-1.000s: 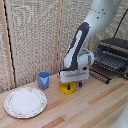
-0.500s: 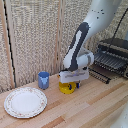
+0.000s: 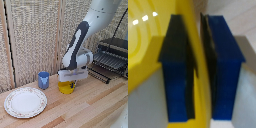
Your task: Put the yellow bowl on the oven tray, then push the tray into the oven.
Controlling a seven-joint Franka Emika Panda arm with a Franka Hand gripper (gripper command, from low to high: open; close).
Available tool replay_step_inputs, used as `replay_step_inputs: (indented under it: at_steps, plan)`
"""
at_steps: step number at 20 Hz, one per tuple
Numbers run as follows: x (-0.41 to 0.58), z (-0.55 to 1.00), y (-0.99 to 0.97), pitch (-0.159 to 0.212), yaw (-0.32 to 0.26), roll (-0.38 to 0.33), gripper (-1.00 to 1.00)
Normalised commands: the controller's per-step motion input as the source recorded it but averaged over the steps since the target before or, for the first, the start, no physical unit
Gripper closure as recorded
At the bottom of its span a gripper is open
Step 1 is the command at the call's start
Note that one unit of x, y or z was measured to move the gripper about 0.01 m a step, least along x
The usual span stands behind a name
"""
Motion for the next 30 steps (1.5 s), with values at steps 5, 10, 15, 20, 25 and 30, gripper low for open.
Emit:
replay_step_inputs:
  at_steps: [5,10,15,20,25,30]
  plan:
    - [0.441,0.83,-0.12,0.051,-0.143,-0.001,1.00]
    - [0.498,0.81,-0.02,0.033,-0.210,-0.066,1.00]
    - [0.411,0.77,-0.01,0.040,-0.263,-0.107,1.00]
    - [0.356,0.75,-0.15,0.074,-0.282,-0.059,1.00]
    - [0.154,0.51,-0.52,0.064,-0.226,0.000,1.00]
    - [0.045,0.26,-0.65,0.005,-0.191,0.000,1.00]
